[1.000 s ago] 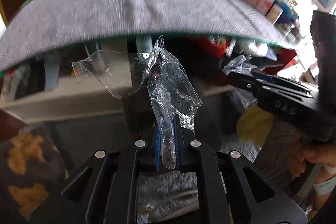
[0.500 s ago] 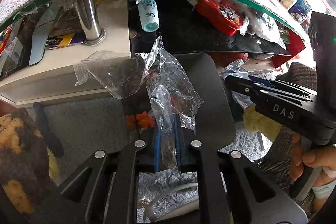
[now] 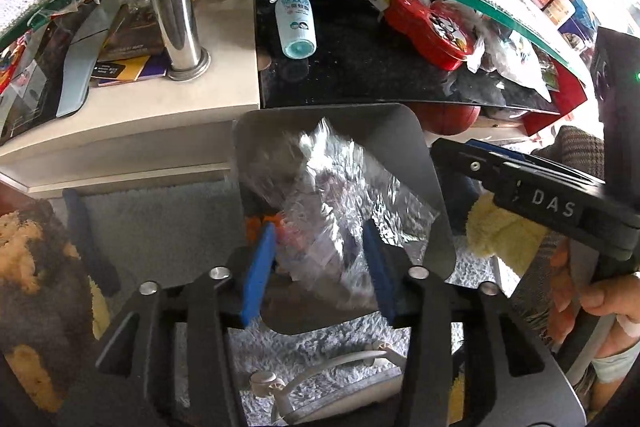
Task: Collect trash
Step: 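Lower the bag and foil wrapper into the bin and open both grippers, then raise both tools back over the table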
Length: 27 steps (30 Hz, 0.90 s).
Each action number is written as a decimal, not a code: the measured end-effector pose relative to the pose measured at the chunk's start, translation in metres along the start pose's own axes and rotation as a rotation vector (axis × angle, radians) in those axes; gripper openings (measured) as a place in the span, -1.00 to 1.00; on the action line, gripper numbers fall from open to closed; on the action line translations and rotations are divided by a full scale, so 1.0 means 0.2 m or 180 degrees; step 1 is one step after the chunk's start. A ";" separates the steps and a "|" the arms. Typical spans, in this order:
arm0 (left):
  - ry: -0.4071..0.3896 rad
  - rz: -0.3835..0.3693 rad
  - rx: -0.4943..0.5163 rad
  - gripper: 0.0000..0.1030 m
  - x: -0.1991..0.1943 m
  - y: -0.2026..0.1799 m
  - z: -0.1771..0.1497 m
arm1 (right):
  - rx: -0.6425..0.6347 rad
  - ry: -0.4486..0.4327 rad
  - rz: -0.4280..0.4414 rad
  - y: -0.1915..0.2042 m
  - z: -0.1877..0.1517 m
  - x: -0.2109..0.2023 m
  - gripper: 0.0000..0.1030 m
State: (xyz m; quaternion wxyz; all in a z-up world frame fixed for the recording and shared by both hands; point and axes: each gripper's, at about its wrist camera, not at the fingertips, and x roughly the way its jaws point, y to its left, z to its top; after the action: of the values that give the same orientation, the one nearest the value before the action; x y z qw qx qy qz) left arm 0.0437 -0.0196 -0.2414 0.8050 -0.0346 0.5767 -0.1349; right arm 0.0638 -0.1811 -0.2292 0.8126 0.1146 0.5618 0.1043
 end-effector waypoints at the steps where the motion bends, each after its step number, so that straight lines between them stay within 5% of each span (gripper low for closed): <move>1: -0.0019 0.0042 0.0007 0.04 -0.01 0.00 0.00 | 0.0020 -0.0015 -0.0001 -0.01 0.01 -0.01 0.06; 12: -0.0417 0.0207 0.0063 0.56 -0.29 -0.03 0.13 | 0.0111 -0.0297 -0.0010 -0.05 0.12 -0.25 0.31; 19: -0.0705 0.0269 0.0093 0.68 -0.51 -0.06 0.31 | -0.0052 -0.0630 -0.0060 0.02 0.33 -0.49 0.57; 27: -0.0934 0.0385 0.0077 0.74 -0.68 -0.04 0.58 | -0.0214 -0.0898 -0.0117 0.11 0.63 -0.63 0.57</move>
State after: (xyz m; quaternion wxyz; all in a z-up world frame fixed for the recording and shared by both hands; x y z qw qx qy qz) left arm 0.1107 -0.0046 -0.0755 0.8876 -0.0095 0.4523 -0.0865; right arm 0.1362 -0.2071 -0.0675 0.8887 0.0906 0.4401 0.0909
